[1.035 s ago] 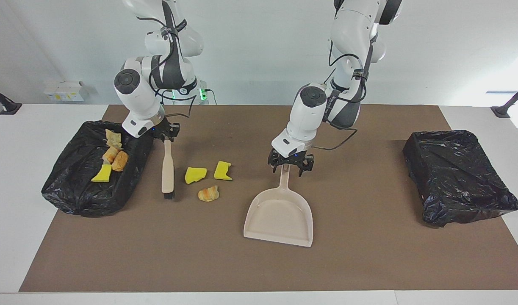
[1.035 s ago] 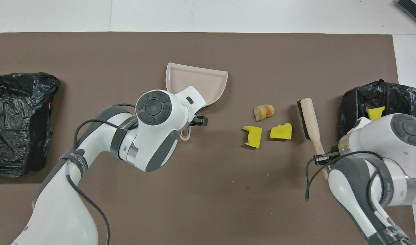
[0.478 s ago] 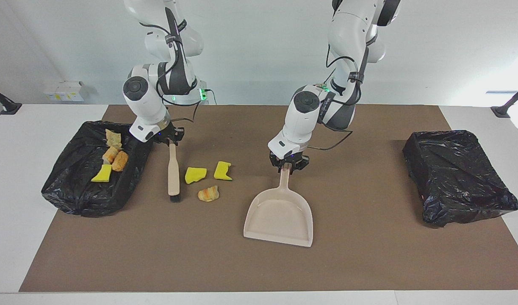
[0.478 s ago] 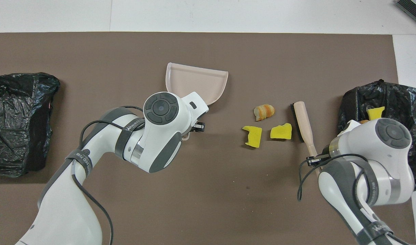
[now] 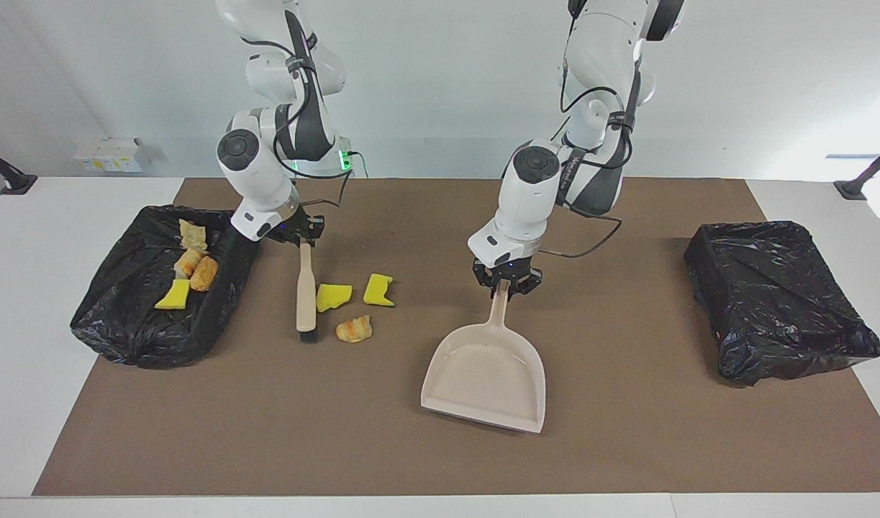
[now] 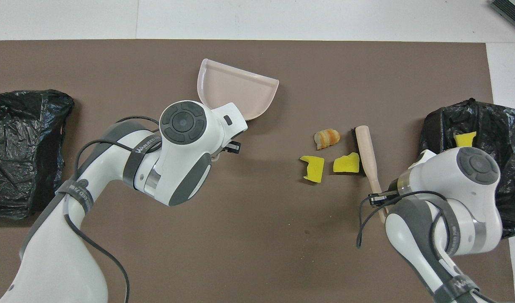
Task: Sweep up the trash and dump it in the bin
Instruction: 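Set the dustpan beside the pieces while the right gripper positions the brush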
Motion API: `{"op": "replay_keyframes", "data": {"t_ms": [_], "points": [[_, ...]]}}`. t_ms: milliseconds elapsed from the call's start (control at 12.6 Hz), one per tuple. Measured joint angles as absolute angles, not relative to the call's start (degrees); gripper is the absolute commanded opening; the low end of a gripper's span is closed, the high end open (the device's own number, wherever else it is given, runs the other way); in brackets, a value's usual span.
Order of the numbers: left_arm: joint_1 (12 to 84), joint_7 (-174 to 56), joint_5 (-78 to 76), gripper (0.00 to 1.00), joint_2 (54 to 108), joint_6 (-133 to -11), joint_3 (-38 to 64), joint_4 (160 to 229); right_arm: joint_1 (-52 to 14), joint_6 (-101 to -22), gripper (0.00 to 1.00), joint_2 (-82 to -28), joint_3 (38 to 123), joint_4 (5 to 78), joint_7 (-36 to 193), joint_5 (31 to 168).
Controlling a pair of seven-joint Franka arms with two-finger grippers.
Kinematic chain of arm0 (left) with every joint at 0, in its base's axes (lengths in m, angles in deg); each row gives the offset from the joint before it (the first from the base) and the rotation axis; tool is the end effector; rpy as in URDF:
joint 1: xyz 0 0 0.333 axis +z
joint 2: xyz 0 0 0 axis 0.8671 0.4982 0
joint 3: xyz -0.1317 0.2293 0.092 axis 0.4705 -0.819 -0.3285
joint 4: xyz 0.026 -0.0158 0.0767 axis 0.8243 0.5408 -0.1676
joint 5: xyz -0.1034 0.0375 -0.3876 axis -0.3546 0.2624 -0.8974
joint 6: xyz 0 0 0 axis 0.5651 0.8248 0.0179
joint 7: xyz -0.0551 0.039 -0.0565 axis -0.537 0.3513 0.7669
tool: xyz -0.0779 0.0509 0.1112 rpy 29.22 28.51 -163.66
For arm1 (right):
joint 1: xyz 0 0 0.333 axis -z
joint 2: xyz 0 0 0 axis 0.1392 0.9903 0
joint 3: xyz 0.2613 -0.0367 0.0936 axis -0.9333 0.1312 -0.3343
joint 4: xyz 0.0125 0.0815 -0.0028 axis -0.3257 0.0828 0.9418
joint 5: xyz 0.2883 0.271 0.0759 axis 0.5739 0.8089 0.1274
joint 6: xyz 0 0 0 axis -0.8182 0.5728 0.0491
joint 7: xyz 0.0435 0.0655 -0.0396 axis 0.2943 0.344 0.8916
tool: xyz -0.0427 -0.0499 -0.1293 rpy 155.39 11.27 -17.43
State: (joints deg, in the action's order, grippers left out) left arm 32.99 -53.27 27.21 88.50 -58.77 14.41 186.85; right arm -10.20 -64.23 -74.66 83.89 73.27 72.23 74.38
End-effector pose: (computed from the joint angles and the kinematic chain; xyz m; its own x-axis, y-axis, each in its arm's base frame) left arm 0.5568 -0.3329 0.3166 0.9183 -0.3843 0.0951 -0.3859 -0.9225 -0.0006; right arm 0.4698 0.0585 0.2636 0.9787 0.0848 -0.1869 0.0724 -0.9947 -0.0724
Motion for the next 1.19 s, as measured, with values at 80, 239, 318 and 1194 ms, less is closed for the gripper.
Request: {"op": "replay_keyframes", "data": {"t_ms": [80, 239, 318, 1194], "points": [[34.25, -47.48, 27.66, 0.00, 87.23, -57.38, 14.34, 186.86, -10.93, -64.23, 0.00, -74.38, 83.88, 73.27, 70.79, 74.41], [37.62, -35.11, 27.91, 0.00, 84.61, -54.29, 14.19, 186.87, -12.04, -64.29, 0.00, -74.00, 83.87, 73.07, 68.38, 74.46], [39.68, -28.25, 27.97, 0.00, 83.31, -52.20, 14.13, 186.89, -12.51, -64.30, 0.00, -73.93, 83.86, 72.93, 67.08, 75.00], [50.51, 12.41, 28.14, 0.00, 74.50, -49.75, 14.87, 202.70, -18.55, -64.31, 0.00, -71.40, 83.72, 69.95, 61.72, 79.34]]}}
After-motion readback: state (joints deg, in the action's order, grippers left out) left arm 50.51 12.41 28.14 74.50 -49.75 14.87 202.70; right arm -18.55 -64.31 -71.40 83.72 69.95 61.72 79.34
